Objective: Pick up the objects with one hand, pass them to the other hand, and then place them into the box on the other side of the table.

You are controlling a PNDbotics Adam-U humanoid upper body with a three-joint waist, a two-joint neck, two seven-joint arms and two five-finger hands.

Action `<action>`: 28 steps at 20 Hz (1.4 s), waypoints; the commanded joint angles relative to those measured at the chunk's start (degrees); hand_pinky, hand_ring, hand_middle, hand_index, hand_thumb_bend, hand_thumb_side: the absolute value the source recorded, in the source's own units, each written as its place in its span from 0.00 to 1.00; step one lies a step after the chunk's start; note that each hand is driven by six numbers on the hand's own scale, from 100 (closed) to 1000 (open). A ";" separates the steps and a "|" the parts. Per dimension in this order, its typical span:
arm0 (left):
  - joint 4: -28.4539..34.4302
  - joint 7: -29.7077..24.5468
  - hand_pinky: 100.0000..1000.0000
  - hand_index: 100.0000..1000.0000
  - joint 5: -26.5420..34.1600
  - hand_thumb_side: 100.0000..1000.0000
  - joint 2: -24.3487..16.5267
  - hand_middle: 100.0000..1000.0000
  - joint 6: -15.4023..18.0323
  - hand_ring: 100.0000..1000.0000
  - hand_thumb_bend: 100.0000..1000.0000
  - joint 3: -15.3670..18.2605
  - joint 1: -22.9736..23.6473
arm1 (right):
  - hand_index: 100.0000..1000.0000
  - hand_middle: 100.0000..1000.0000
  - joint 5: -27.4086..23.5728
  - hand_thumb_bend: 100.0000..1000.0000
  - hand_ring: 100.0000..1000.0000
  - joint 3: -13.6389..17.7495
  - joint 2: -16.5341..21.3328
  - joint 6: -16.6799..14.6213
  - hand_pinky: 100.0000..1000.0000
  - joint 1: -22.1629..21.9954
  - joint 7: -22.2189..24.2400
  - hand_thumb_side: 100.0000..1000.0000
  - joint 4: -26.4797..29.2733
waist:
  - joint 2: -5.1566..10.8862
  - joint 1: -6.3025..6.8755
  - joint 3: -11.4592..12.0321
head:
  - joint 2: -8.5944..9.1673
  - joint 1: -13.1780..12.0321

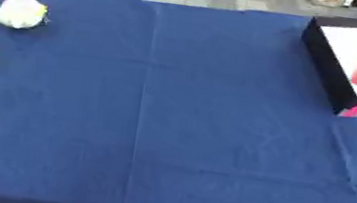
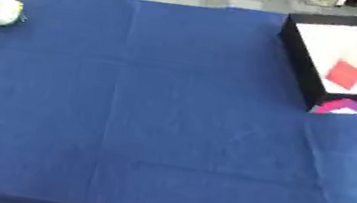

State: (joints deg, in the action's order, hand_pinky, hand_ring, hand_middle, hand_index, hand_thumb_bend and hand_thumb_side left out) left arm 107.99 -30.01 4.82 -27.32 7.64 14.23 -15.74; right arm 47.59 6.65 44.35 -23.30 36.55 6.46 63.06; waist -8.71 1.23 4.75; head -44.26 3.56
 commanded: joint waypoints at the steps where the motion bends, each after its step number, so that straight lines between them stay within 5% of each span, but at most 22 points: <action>1: -0.39 1.81 0.78 0.81 -1.44 0.92 -3.33 0.68 0.25 0.69 0.07 1.80 -0.13 | 1.00 0.98 -6.91 0.00 1.00 1.67 2.35 -0.19 1.00 -1.99 -0.43 0.00 11.80 | 0.82 0.14 -0.31 | 0.22 -3.98; 7: -5.60 5.07 0.78 0.82 -8.80 0.89 -8.50 0.68 2.12 0.69 0.09 2.46 0.64 | 1.00 0.89 -18.74 0.00 1.00 3.83 -2.35 2.64 1.00 -9.71 -2.78 0.00 32.39 | 1.10 0.80 -1.43 | 0.96 -12.55; 12: -12.72 6.19 0.79 0.84 -17.98 0.83 -14.67 0.70 5.65 0.70 0.15 -0.12 0.07 | 1.00 0.84 -23.20 0.00 1.00 3.74 -7.50 3.97 1.00 -14.16 -2.21 0.01 44.39 | 1.30 1.44 -2.26 | 1.39 -17.96; 13: -14.37 6.47 0.79 0.84 -19.60 0.77 -15.79 0.70 6.44 0.71 0.03 -0.81 -0.29 | 1.00 0.84 -23.83 0.00 1.00 3.73 -8.37 4.28 1.00 -14.68 -1.98 0.06 46.02 | 1.32 1.51 -2.37 | 1.43 -18.51; 14: -16.20 6.73 0.80 0.85 -21.17 0.81 -17.04 0.71 7.15 0.71 0.18 -1.61 -0.84 | 1.00 0.83 -24.56 0.00 1.00 3.67 -9.27 4.61 1.00 -15.15 -1.72 0.02 47.44 | 1.34 1.62 -2.49 | 1.46 -18.90; 21: -32.94 8.90 0.82 0.88 -32.95 0.65 -23.65 0.76 12.28 0.76 0.30 -9.15 -8.73 | 1.00 0.80 -27.15 0.00 1.00 3.20 -13.03 5.02 1.00 -17.27 0.48 0.07 51.48 | 1.49 1.67 -3.46 | 1.67 -19.28; 23: -38.56 10.23 0.83 0.89 -37.66 0.53 -24.44 0.78 13.41 0.78 0.32 -11.07 -11.80 | 1.00 0.80 -27.44 0.00 1.00 3.06 -13.32 4.79 1.00 -17.47 0.98 0.08 51.52 | 1.39 1.57 -3.83 | 1.77 -19.52; 28: -52.42 12.22 0.85 0.89 -49.32 0.47 -23.86 0.79 16.14 0.80 0.39 -14.08 -19.17 | 1.00 0.79 -27.87 0.00 1.00 2.74 -13.83 4.61 1.00 -17.35 1.63 0.10 51.53 | 0.81 1.15 -4.74 | 2.13 -20.13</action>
State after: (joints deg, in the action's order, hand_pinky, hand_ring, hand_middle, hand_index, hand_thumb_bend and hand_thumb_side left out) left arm 58.11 -18.26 -41.95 -48.89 22.98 0.38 -33.78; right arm 20.25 9.21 29.83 -18.59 18.64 7.83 113.39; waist -8.54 2.36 -0.07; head -42.71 -16.21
